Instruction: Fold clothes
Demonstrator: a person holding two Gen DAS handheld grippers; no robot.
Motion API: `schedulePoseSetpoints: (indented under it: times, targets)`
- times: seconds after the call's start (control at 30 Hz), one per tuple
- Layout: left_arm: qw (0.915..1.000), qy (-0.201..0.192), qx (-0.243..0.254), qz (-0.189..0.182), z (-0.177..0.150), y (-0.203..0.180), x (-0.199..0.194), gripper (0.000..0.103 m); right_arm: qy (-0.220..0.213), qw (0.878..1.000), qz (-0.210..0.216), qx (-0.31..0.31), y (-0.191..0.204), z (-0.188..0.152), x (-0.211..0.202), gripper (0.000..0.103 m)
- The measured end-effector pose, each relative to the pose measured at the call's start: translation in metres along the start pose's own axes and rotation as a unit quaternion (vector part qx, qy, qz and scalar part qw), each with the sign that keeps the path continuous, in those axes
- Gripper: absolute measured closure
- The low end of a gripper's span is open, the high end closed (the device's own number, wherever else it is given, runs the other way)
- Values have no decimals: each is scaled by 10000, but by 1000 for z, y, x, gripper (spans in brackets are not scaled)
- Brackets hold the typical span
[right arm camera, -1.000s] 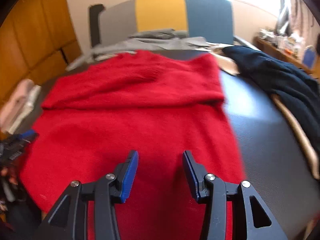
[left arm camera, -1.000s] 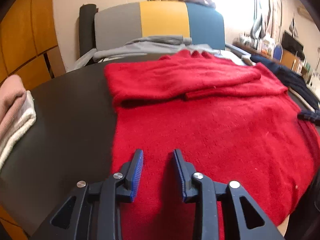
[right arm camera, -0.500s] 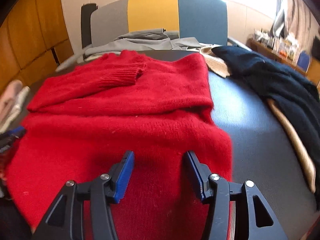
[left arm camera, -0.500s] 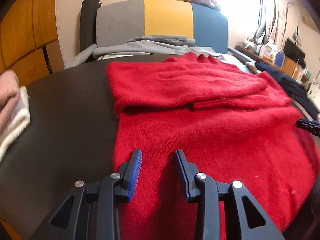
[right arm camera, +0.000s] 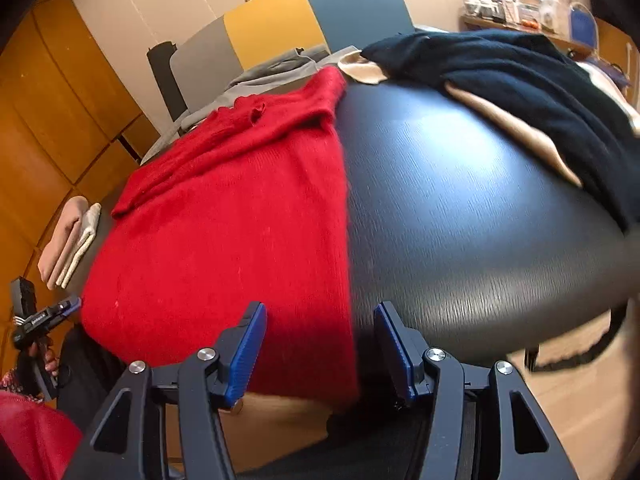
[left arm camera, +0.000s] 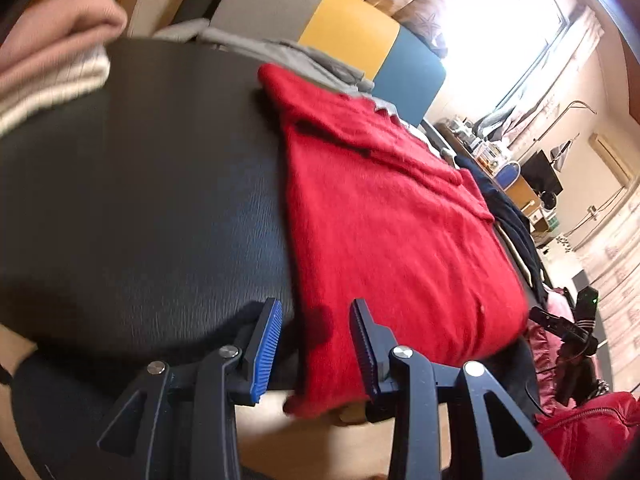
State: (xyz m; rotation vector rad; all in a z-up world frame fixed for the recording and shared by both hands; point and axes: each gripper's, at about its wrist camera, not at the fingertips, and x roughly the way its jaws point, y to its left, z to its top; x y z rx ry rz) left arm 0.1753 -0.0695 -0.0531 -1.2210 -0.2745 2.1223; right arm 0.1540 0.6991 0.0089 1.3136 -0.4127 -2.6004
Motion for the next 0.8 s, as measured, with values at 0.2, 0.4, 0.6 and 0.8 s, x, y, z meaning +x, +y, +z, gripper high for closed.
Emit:
schedulePoseSetpoints:
  times: [0.2,0.4,0.6,0.8]
  targets:
    - [9994,342,70,42,-10,-5,-2,68,185,9996,-127,143,-6,-16,-3,45]
    - [9957,921,24,-11,-28,-3,11,68,803,9954,83,523,-2,-25,18,45]
    - [9859,1669,20,-123,-30,-5,43,67,906,9949,68,440,7,-26,37,39]
    - [9757,2174,59,-248,-29,-14,73,64,902,9942,240,542,-1,-29,38,38]
